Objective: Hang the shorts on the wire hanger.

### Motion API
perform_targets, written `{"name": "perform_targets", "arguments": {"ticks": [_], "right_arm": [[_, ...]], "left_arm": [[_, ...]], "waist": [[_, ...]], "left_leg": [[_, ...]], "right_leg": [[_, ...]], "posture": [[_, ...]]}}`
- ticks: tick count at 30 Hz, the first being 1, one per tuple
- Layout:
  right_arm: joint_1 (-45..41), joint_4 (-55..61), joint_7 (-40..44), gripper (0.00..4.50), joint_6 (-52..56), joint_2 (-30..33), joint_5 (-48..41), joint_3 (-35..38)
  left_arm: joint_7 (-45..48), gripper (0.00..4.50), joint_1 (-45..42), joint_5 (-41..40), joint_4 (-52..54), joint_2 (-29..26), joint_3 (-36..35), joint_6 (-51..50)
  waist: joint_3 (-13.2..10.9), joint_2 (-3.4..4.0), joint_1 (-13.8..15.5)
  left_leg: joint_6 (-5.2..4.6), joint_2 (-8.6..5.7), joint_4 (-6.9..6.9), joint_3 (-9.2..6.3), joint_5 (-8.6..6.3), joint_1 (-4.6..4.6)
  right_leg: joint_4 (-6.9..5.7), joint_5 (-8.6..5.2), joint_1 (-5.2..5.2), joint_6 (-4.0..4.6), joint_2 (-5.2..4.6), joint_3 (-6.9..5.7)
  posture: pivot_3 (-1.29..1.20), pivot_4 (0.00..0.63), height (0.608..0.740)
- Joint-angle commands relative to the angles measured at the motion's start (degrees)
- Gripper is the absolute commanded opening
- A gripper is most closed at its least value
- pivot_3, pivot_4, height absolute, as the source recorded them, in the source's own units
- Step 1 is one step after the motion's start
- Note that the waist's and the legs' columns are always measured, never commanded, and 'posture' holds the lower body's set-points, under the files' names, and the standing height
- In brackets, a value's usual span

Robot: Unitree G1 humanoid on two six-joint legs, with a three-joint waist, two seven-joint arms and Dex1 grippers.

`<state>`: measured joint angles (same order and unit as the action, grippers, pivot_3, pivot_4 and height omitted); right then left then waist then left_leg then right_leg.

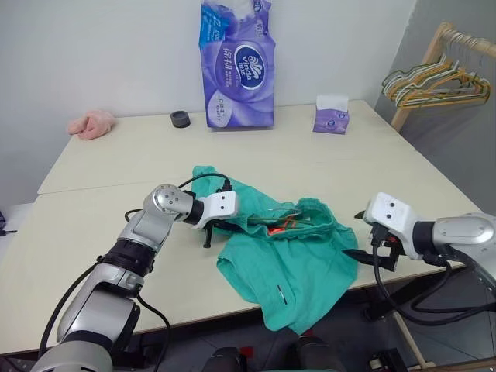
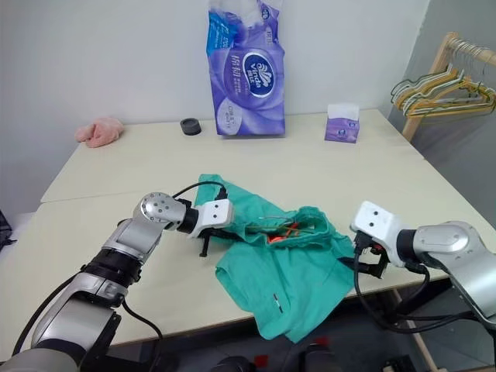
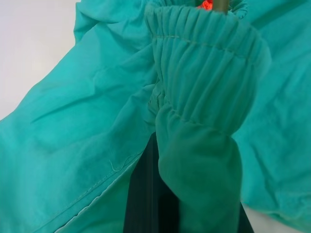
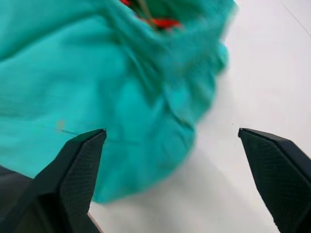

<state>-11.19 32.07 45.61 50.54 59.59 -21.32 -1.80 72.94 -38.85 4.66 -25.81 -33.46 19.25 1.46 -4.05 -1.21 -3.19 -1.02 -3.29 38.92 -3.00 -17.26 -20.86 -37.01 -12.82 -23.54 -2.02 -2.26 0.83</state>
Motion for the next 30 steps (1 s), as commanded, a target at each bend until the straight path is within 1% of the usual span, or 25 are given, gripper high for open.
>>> {"name": "perform_targets", "arguments": {"ticks": [1, 5, 9, 12, 15, 19, 22, 23, 29, 30], "right_arm": [[-0.33, 0.46, -1.51, 4.48, 0.51, -1.91, -0.16, 1.04], [-2.39, -3.18, -1.45, 4.48, -2.72, -3.23, 4.23, -5.51], [-6.31, -7.4, 0.52, 4.48, -6.01, -3.76, 8.06, -10.54], [-10.79, -12.76, 2.41, 4.48, -9.3, -4.43, 11.91, -14.96], [-14.46, -17.87, 4.59, 4.48, -12.43, -5.36, 14.91, -17.8], [-17.13, -20.9, 8.05, 4.48, -14.54, -6.18, 17.1, -20.03], [-18.18, -21.92, 10.05, 3.87, -15.54, -6.8, 18.5, -21.2], [-18.55, -22.15, 10.51, 3.57, -15.7, -7.11, 18.82, -21.54], [-19.67, -23.19, 12.25, 1.46, -16.14, -9.06, 21.17, -22.56], [-19.68, -23.25, 12.53, 1.06, -16.28, -9.3, 21.65, -22.76]], "left_arm": [[-0.12, 0.0, -0.56, -0.99, 2.33, 0.69, -0.58, 0.02], [-0.44, 0.0, -1.23, -0.85, 1.91, 1.62, -0.66, 0.56], [-0.75, 0.0, -2.0, -0.91, 1.17, 2.24, -1.01, 1.21], [-0.33, 0.0, -2.16, -1.56, 1.66, 2.56, -1.25, 1.19], [0.22, 0.0, -2.06, -2.22, 2.6, 2.59, -1.45, 0.62], [0.43, 0.0, -2.05, -2.47, 2.96, 2.25, -1.47, 0.51], [0.67, 0.0, -1.95, -2.63, 3.3, 1.86, -1.42, 0.48], [0.69, 0.0, -1.92, -2.66, 3.38, 1.8, -1.43, 0.43], [1.1, 0.0, -1.65, -2.86, 4.66, 1.64, -1.26, -0.2], [1.15, 0.0, -1.59, -2.9, 5.02, 1.68, -1.23, -0.45]], "waist": [[0.01, 0.0, -0.03], [0.03, 0.01, -0.1], [0.05, 0.06, -0.13], [0.07, 0.06, -0.19], [0.08, 0.08, -0.25], [0.09, 0.09, -0.16], [0.1, 0.1, -0.19], [0.1, 0.1, -0.19], [0.11, 0.12, -0.17], [0.11, 0.12, -0.18]], "left_leg": [[0.0, 0.0, 0.0, 0.0, 0.0, 0.0], [0.0, 0.0, 0.0, 0.01, 0.0, 0.0], [0.0, -0.01, 0.01, 0.04, 0.0, 0.0], [0.0, -0.01, 0.01, 0.04, 0.0, 0.01], [0.01, -0.01, 0.01, 0.04, 0.0, 0.01], [0.02, -0.02, 0.01, 0.04, 0.01, 0.0], [0.02, -0.02, 0.02, 0.04, 0.01, 0.0], [0.02, -0.02, 0.02, 0.04, 0.01, 0.0], [0.02, -0.03, 0.02, 0.03, 0.01, 0.0], [0.02, -0.03, 0.02, 0.04, 0.01, 0.0]], "right_leg": [[0.0, 0.0, 0.0, 0.0, 0.0, 0.0], [0.0, 0.0, 0.01, 0.0, 0.0, 0.01], [0.0, 0.01, 0.0, 0.0, 0.0, 0.02], [0.0, 0.01, 0.0, 0.0, 0.0, 0.01], [0.0, 0.01, 0.0, 0.01, 0.01, 0.0], [-0.01, 0.01, -0.01, 0.01, 0.0, 0.01], [-0.01, 0.02, -0.02, 0.02, 0.0, 0.01], [-0.02, 0.02, -0.02, 0.02, 0.0, 0.01], [-0.02, 0.02, -0.02, 0.02, 0.0, 0.01], [-0.02, 0.02, -0.02, 0.02, 0.0, 0.01]], "posture": [[-0.17, 0.033, 0.74], [-0.17, 0.031, 0.74], [-0.17, 0.027, 0.74], [-0.17, 0.021, 0.74], [-0.16, 0.018, 0.74], [-0.15, 0.018, 0.74], [-0.15, 0.018, 0.74], [-0.15, 0.018, 0.74], [-0.15, 0.022, 0.74], [-0.15, 0.023, 0.74]]}}
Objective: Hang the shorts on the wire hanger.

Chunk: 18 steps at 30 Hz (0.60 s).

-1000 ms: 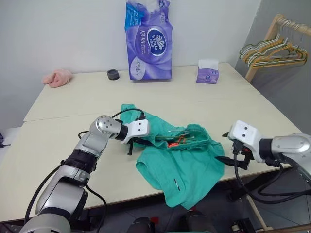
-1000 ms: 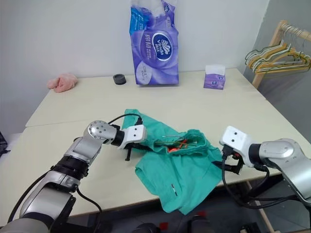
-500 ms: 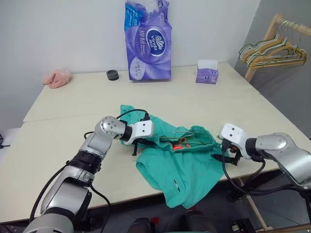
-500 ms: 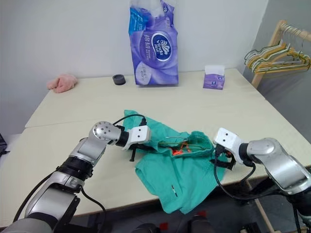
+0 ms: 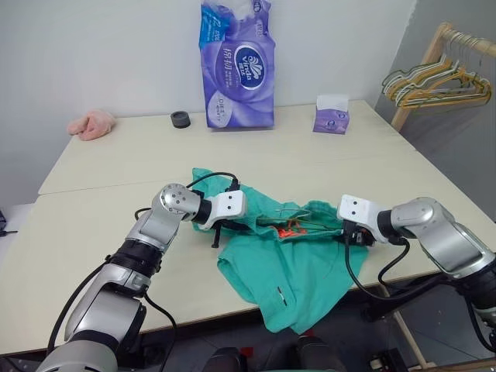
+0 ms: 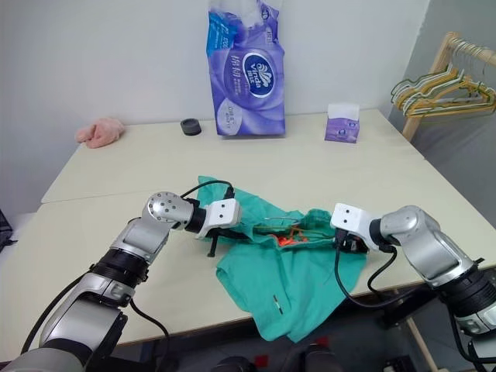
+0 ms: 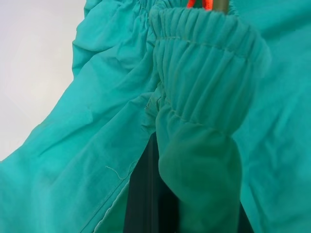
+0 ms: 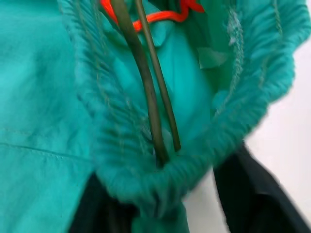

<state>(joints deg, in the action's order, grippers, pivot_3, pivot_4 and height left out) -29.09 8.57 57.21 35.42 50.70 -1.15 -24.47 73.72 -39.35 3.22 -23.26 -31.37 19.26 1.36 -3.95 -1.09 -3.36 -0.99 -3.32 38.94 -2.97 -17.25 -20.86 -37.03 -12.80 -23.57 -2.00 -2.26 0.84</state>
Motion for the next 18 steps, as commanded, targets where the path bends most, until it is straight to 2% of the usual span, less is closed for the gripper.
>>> {"name": "perform_targets", "arguments": {"ticks": [1, 3, 14, 18], "right_arm": [[-1.8, 0.18, 1.2, 0.68, -1.39, -0.6, 1.91, -0.29], [-1.84, 0.01, 1.57, 0.03, -1.84, -0.92, 2.74, -0.69], [-0.94, 2.31, 4.55, 0.03, -3.24, -0.31, 3.15, 2.14], [-0.21, 4.13, 5.59, 0.0, -2.84, 0.11, 2.64, 3.42]], "left_arm": [[0.4, 0.0, -1.07, -1.47, 2.7, -0.35, -1.21, -0.53], [0.41, 0.0, -1.16, -1.73, 3.26, -0.02, -1.3, -1.3], [-0.74, 0.0, -1.7, -4.82, 2.9, 2.01, -4.15, -4.94], [-0.15, 1.03, -1.8, -6.27, 2.05, 2.15, -5.28, -4.9]], "waist": [[0.01, 0.01, -0.02], [0.01, 0.01, -0.03], [0.01, 0.03, 0.0], [0.02, 0.04, -0.03]], "left_leg": [[0.0, 0.0, 0.0, 0.0, 0.0, 0.0], [0.0, 0.0, 0.0, 0.0, 0.0, 0.0], [0.01, -0.02, 0.0, -0.01, 0.0, 0.0], [0.01, -0.01, 0.0, -0.02, 0.0, 0.0]], "right_leg": [[0.0, 0.0, 0.0, 0.0, 0.0, 0.0], [-0.01, 0.0, -0.01, 0.0, 0.0, 0.0], [-0.02, 0.0, -0.02, 0.0, 0.0, 0.0], [-0.02, 0.0, -0.02, 0.0, 0.0, -0.01]], "posture": [[-0.15, 0.023, 0.74], [-0.15, 0.023, 0.74], [-0.15, 0.026, 0.74], [-0.16, 0.027, 0.74]]}}
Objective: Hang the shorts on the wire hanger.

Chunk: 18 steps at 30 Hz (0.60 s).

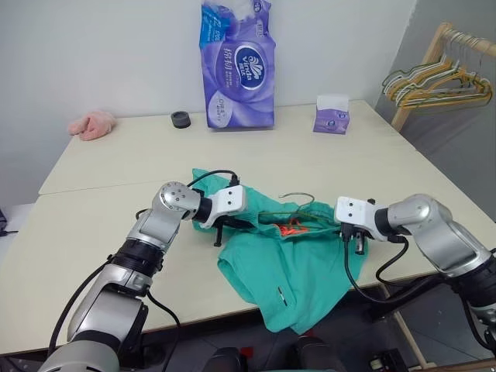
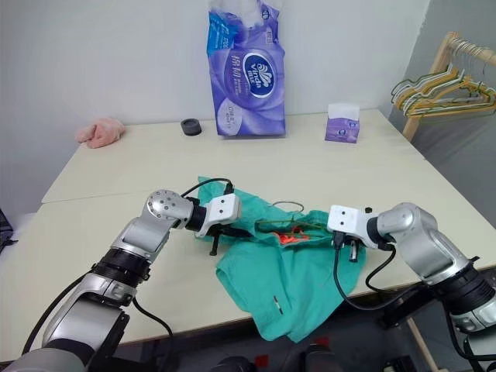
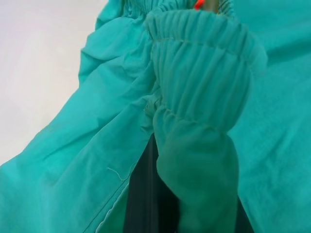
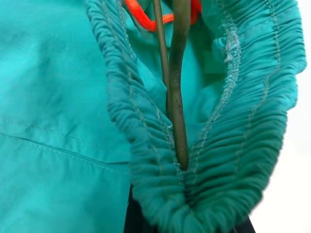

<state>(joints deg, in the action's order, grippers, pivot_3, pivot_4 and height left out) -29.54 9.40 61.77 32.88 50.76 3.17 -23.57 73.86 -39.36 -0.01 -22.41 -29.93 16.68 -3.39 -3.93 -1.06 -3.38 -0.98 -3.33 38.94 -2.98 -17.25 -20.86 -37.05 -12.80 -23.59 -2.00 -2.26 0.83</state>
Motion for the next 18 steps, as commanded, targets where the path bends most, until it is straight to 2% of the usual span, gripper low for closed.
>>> {"name": "perform_targets", "arguments": {"ticks": [1, 7, 11, 18], "right_arm": [[0.57, 3.86, 1.31, 0.0, -0.1, 0.37, -1.96, 3.04], [2.41, 6.56, 2.58, 0.0, 0.81, 2.31, -3.61, 5.56], [3.15, 7.77, 2.92, 0.0, 2.28, 2.9, -4.9, 7.09], [3.45, 8.67, 2.86, 0.0, 3.68, 3.63, -6.24, 7.72]], "left_arm": [[-0.52, 1.37, -2.02, -3.77, 0.71, 0.76, -3.53, 0.29], [0.97, 3.11, -5.02, -6.75, -5.09, -1.4, -7.09, -0.07], [8.29, 3.11, -5.91, -8.76, -7.54, -5.1, -7.15, -3.82], [13.26, 3.11, -3.84, -6.03, -7.2, -7.68, -3.73, -2.05]], "waist": [[0.0, 0.01, -0.02], [0.01, 0.01, -0.04], [0.01, 0.02, -0.29], [0.01, 0.02, -0.74]], "left_leg": [[0.0, 0.0, 0.0, 0.0, 0.0, 0.0], [0.01, 0.0, 0.0, 0.0, 0.0, 0.0], [0.02, 0.0, 0.0, 0.0, -0.01, 0.0], [0.02, -0.01, 0.0, 0.0, -0.01, -0.01]], "right_leg": [[-0.01, 0.0, 0.0, 0.0, 0.0, 0.01], [-0.01, 0.0, -0.01, 0.0, 0.0, 0.0], [0.0, 0.0, -0.01, 0.0, 0.0, -0.01], [0.0, 0.0, -0.02, 0.0, -0.01, 0.0]], "posture": [[-0.16, 0.027, 0.74], [-0.16, 0.027, 0.74], [-0.17, 0.027, 0.74], [-0.18, 0.026, 0.74]]}}
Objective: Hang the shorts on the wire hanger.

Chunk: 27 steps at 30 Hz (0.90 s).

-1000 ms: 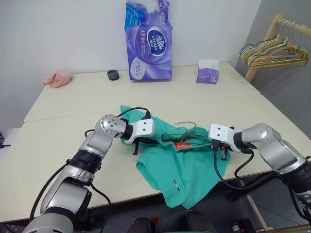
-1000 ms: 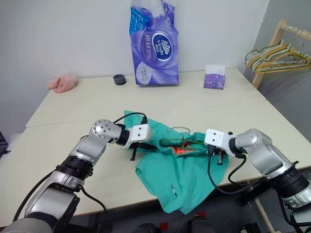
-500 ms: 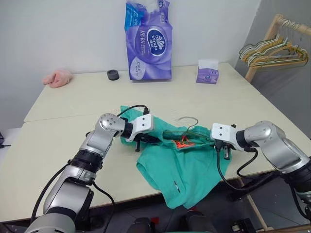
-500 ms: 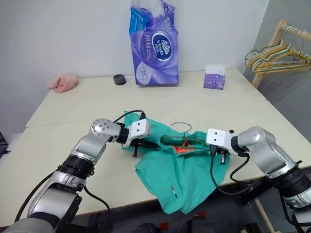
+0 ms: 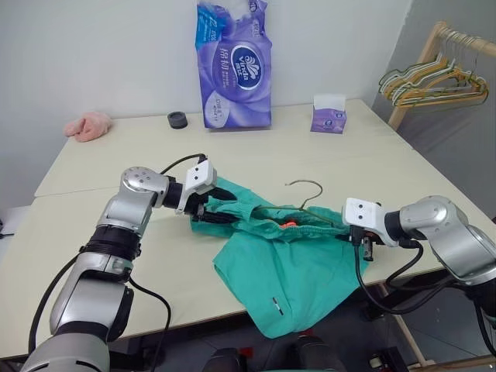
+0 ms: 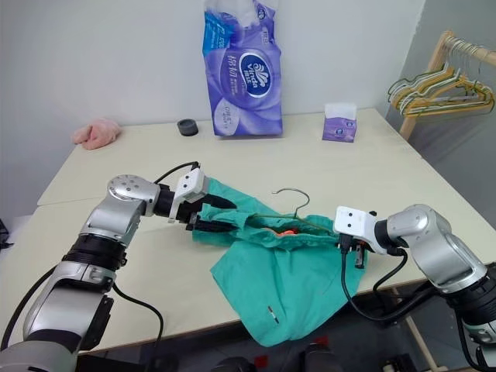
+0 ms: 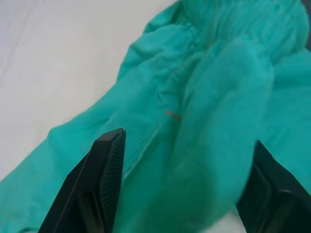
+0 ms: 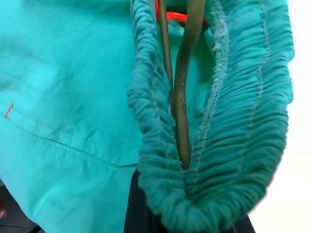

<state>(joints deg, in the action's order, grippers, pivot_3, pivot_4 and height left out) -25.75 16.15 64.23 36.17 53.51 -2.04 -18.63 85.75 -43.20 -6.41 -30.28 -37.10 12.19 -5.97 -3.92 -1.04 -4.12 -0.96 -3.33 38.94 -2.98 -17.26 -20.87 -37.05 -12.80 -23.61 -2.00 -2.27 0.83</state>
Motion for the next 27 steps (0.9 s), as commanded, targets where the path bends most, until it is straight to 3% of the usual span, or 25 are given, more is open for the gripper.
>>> {"name": "perform_targets", "arguments": {"ticks": [1, 8, 11, 19, 27], "right_arm": [[-0.27, 2.0, 0.37, 0.0, 0.45, 0.96, -1.15, 2.8], [0.57, 2.82, 0.17, 0.0, 0.87, 1.77, -1.97, 3.19], [0.64, 3.3, 0.09, 0.0, 1.12, 1.95, -2.26, 3.15], [1.53, 4.67, 0.17, 0.0, 1.95, 2.62, -3.0, 3.45], [4.44, 4.69, 0.58, 0.0, 2.32, 4.6, -3.97, 5.03]], "left_arm": [[1.36, 3.11, 0.05, 0.4, 0.62, -0.38, 0.72, 0.66], [-4.19, 3.11, -1.05, 2.87, -5.18, 2.12, 0.31, 6.03], [-8.01, 2.58, -2.9, 4.48, -10.09, 3.61, -0.13, 9.86], [-11.81, 0.16, -4.66, 6.14, -15.18, 5.11, -0.27, 16.75], [-16.07, 0.02, -6.92, 7.92, -20.44, 5.24, -0.6, 21.15]], "waist": [[0.0, 0.0, 0.0], [0.01, 0.02, -0.19], [0.01, 0.01, -0.19], [0.01, 0.01, -0.52], [0.01, 0.01, -0.55]], "left_leg": [[0.0, 0.0, 0.0, 0.0, 0.0, 0.0], [0.0, 0.01, 0.0, 0.0, 0.0, -0.01], [-0.01, 0.0, 0.0, -0.01, -0.01, -0.01], [0.01, 0.0, 0.0, -0.01, -0.02, -0.03], [0.02, 0.0, 0.0, -0.01, -0.03, -0.04]], "right_leg": [[0.0, 0.0, 0.0, 0.0, 0.0, 0.0], [0.0, 0.0, -0.01, 0.0, 0.0, 0.01], [0.0, 0.0, -0.01, 0.0, -0.01, 0.0], [0.0, 0.0, -0.04, 0.0, -0.02, 0.01], [0.0, 0.0, -0.04, -0.01, -0.02, 0.0]], "posture": [[-0.18, 0.026, 0.74], [-0.18, 0.029, 0.74], [-0.18, 0.029, 0.74], [-0.18, 0.03, 0.74], [-0.18, 0.031, 0.74]]}}
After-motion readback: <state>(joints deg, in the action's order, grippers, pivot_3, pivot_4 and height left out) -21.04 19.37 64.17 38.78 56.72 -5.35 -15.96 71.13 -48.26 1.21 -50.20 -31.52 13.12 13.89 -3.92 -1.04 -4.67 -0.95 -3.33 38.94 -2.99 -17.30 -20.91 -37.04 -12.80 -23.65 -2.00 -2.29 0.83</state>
